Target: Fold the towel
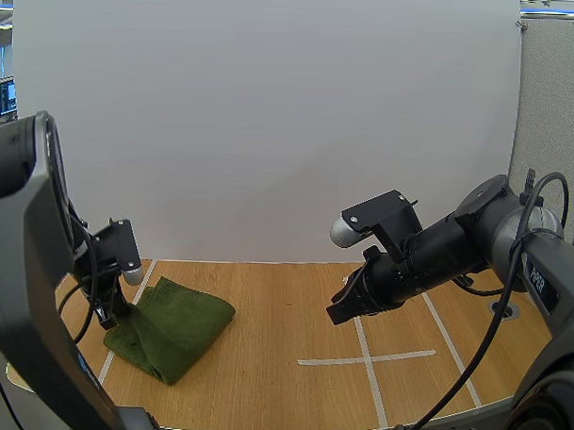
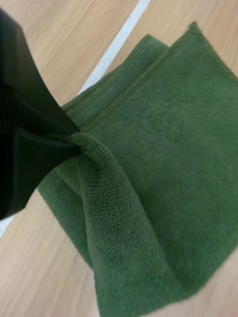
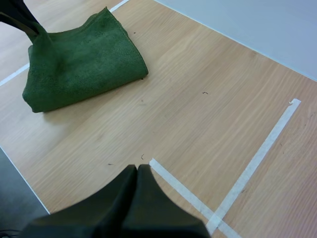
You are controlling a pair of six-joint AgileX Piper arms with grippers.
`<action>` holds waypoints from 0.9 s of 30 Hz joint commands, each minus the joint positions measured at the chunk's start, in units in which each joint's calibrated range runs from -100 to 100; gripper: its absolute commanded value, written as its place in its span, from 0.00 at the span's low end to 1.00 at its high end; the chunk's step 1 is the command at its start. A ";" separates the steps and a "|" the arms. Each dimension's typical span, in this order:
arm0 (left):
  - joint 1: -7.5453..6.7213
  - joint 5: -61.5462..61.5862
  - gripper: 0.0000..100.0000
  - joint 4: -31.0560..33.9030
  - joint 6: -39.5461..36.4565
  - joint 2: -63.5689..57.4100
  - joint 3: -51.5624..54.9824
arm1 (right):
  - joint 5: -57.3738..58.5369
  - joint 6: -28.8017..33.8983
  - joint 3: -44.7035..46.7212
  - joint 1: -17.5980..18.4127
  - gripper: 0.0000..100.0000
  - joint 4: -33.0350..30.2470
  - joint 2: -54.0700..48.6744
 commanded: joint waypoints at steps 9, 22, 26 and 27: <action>0.07 -2.75 0.11 -0.43 -0.73 4.30 -0.46 | 0.78 0.54 0.26 -0.25 0.00 -0.95 -0.57; 0.07 17.75 0.91 -0.55 -1.69 -4.71 -5.46 | 0.78 1.52 0.26 -0.25 0.00 2.18 -0.57; 0.07 24.05 0.90 -2.68 -2.29 -9.21 -7.29 | 0.78 1.01 0.26 -0.25 0.00 4.77 -0.57; 0.07 24.05 0.89 -3.73 -2.29 -10.20 -7.29 | 0.78 0.27 0.26 -0.25 0.00 5.69 -0.43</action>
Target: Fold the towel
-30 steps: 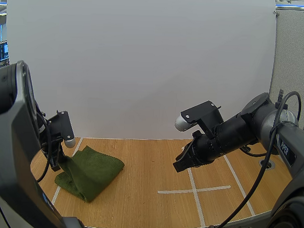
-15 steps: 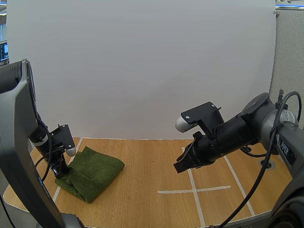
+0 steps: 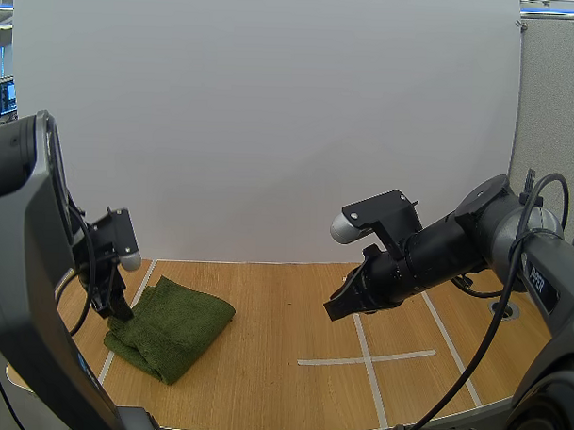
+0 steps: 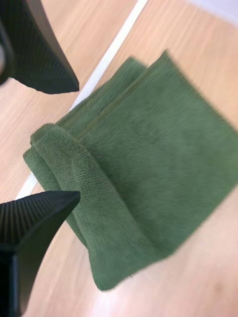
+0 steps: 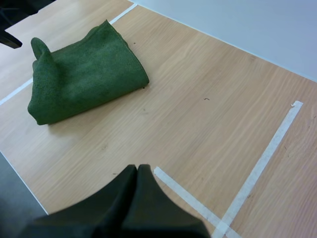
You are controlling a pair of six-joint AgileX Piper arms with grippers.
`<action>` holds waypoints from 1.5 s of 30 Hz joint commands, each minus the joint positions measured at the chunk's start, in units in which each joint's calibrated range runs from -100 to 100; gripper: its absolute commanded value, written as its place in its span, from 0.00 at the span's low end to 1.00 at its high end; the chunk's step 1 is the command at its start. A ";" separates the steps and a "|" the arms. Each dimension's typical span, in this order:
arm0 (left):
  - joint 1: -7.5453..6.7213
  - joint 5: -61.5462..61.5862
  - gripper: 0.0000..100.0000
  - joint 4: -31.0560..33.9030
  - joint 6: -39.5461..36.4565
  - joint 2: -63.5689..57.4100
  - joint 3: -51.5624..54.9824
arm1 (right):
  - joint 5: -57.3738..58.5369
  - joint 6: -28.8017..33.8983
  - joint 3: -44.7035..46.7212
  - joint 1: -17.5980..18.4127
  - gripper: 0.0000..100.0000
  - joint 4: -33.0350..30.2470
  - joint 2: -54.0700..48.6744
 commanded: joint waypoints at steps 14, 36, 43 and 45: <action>0.07 4.36 0.00 -8.33 -4.84 -3.66 1.26 | 0.78 -1.94 -10.17 4.60 0.00 7.82 11.15; 0.07 4.36 0.00 -10.24 -10.43 -3.79 4.62 | -25.78 4.00 -10.48 21.50 0.00 17.55 34.30; 0.07 4.36 0.00 -10.15 -12.40 -4.04 4.62 | -26.06 5.98 -10.48 21.50 0.16 27.11 45.87; 0.07 3.63 0.00 -9.65 -12.64 -4.04 4.62 | -25.86 7.28 -10.48 21.50 0.41 30.75 48.35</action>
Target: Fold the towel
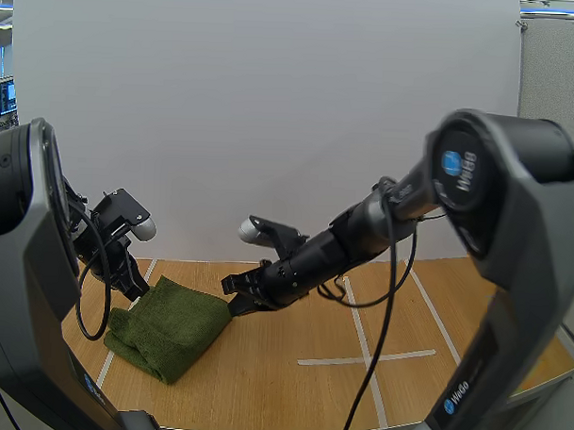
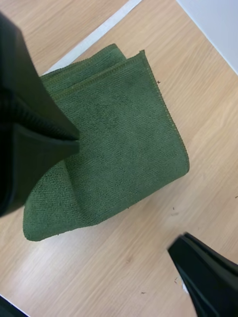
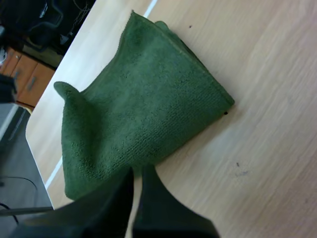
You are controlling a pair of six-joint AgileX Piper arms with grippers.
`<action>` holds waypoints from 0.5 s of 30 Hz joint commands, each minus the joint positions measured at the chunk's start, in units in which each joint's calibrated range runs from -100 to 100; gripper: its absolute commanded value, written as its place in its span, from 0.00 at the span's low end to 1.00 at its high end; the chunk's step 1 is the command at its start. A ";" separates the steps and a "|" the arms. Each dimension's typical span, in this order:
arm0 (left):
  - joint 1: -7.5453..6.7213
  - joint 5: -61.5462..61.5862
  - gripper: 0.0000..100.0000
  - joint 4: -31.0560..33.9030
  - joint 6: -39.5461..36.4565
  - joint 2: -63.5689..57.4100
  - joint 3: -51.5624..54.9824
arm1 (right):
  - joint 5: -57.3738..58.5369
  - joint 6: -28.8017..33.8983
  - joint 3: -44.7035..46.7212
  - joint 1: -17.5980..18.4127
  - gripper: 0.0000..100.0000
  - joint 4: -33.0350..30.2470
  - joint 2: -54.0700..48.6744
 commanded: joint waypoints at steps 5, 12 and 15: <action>0.07 0.58 0.00 -0.71 -1.27 -0.75 0.28 | 0.31 1.60 -0.39 0.08 0.84 12.53 6.09; 0.07 0.58 0.00 -0.71 -1.27 -0.75 0.28 | -2.10 1.60 -0.39 1.92 0.88 18.11 11.03; 0.07 0.58 0.00 -0.71 -1.27 -0.75 0.28 | -2.90 1.02 -0.39 2.49 0.88 19.41 13.59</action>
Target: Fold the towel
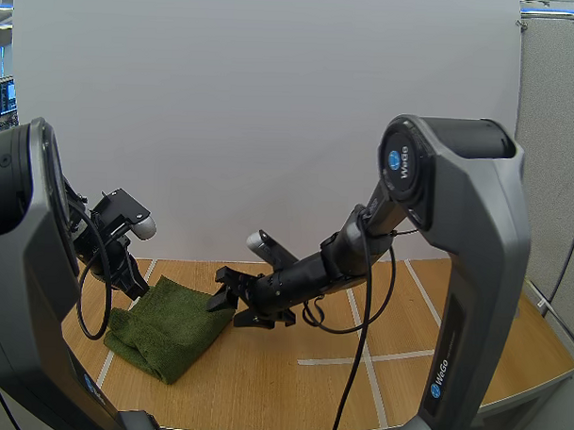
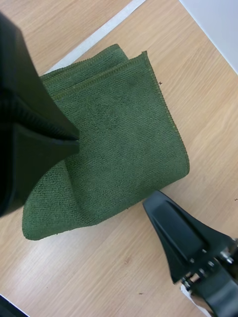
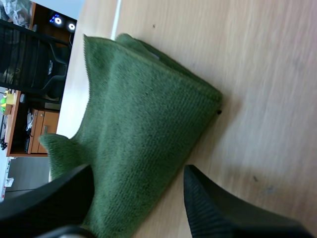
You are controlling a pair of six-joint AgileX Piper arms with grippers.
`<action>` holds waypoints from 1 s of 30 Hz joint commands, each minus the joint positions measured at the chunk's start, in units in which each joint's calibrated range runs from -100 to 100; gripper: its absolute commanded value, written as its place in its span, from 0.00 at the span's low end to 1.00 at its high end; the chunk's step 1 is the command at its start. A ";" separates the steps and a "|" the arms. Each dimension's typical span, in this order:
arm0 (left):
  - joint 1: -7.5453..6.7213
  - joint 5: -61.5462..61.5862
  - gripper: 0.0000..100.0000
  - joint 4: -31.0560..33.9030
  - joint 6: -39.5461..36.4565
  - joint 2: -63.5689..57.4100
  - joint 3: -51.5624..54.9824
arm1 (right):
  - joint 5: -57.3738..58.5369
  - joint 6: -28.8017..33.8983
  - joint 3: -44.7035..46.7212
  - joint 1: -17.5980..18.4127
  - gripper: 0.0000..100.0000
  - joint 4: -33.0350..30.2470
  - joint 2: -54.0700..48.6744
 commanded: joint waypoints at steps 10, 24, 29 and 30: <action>0.07 0.58 0.00 -0.73 -0.58 -0.75 0.28 | 0.14 -1.77 -5.06 0.56 0.88 5.12 9.64; 0.07 0.58 0.00 -0.73 -0.58 -0.75 0.28 | 0.70 -1.75 -5.77 0.66 0.00 3.55 10.19; 0.07 0.58 0.00 -0.73 -0.58 -0.75 0.28 | 5.06 -1.75 -5.77 -2.55 0.00 -4.44 6.54; 0.07 0.58 0.00 -0.73 -0.58 -0.75 0.28 | 6.25 -1.64 -5.77 -3.40 0.00 -7.01 5.51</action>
